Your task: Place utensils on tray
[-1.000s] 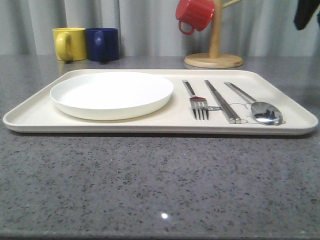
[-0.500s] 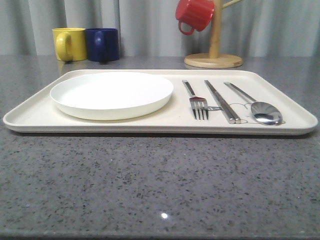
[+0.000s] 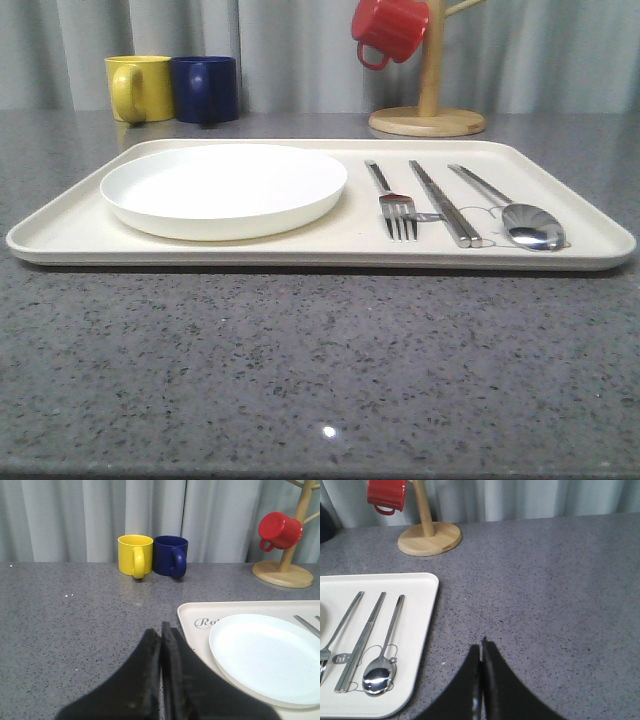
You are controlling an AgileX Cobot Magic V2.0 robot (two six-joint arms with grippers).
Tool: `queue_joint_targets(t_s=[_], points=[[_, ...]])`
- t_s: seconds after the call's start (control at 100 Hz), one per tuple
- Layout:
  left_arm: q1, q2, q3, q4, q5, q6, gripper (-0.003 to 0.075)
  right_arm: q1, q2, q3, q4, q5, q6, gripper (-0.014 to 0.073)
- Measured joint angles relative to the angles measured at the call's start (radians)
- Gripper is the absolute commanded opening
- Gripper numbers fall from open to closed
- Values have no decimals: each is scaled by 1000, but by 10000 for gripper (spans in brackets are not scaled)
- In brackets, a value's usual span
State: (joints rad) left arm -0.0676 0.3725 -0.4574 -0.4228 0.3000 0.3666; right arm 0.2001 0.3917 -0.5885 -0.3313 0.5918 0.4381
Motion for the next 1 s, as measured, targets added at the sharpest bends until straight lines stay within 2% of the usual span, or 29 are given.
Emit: queue_joint_targets(t_s=[0.73,0.89,1.0], points=[[0,0,0,0,0,2,-18,-2,-9,18,-2,-14,-1,-68],[0,0,0,0,0,2,-18,-58,-64,65,41,-54,-28,-68],[0,0,0,0,0,2,-18,-127,-123,120,138,-113,-126,-68]])
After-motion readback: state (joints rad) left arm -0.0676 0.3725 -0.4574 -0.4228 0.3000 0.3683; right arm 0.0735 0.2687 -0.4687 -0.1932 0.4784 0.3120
